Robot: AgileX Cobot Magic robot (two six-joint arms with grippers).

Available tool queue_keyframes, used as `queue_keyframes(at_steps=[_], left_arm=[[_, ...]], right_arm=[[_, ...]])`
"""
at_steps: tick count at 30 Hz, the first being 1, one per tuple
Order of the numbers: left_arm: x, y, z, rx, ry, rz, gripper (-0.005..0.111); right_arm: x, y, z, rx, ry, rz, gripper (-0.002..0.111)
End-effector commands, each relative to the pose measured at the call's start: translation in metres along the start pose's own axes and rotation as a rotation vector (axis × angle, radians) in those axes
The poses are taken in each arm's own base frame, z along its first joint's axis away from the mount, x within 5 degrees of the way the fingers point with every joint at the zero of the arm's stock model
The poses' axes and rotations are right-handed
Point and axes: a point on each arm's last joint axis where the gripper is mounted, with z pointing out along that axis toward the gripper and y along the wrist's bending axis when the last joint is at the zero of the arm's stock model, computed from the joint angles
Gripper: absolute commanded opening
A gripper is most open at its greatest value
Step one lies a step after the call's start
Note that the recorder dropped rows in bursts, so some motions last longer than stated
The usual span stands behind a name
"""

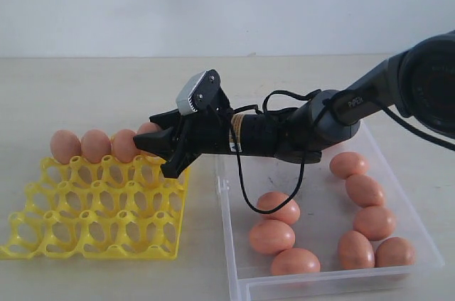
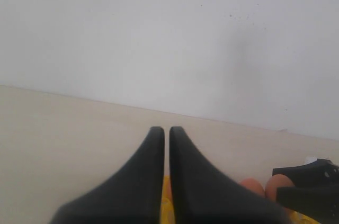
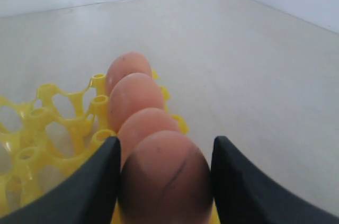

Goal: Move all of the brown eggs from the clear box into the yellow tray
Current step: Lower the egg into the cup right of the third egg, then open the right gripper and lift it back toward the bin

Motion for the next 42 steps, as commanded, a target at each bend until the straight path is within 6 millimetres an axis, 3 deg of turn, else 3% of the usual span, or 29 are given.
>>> queue_keyframes(at_steps=[1,8,11,14,16,26,35,38,40,42], left_arm=[[-0.001,-0.001,0.000,0.006,-0.004,-0.002,0.004],[-0.001,-0.001,0.000,0.006,-0.004,-0.002,0.004],[-0.001,-0.001,0.000,0.006,-0.004,-0.002,0.004],[-0.001,-0.001,0.000,0.006,-0.004,-0.002,0.004],[-0.002,-0.001,0.000,0.006,-0.006,-0.002,0.004],[-0.002,-0.001,0.000,0.006,-0.006,-0.002,0.004],[-0.002,-0.001,0.000,0.006,-0.006,-0.002,0.004],[-0.002,-0.001,0.000,0.006,-0.006,-0.002,0.004],[-0.002,-0.001,0.000,0.006,-0.006,-0.002,0.004],[-0.002,-0.001,0.000,0.006,-0.006,-0.002,0.004]], right_arm=[[0.003,-0.002,0.000,0.011,0.027,-0.004,0.000],[0.003,-0.002,0.000,0.010,0.027,-0.007,0.003],[0.003,-0.002,0.000,0.010,0.027,-0.005,0.020],[0.003,-0.002,0.000,0.013,0.026,0.022,0.044],[0.003,-0.002,0.000,0.017,0.023,0.025,0.051],[0.000,-0.002,-0.001,0.017,0.018,0.025,0.051],[-0.059,0.004,-0.011,-0.011,-0.056,-0.020,0.051],[-0.076,0.010,-0.017,-0.038,-0.002,-0.046,0.051],[-0.083,0.013,-0.022,-0.050,0.090,-0.060,0.043],[-0.088,0.017,-0.029,-0.069,0.209,-0.097,0.025]])
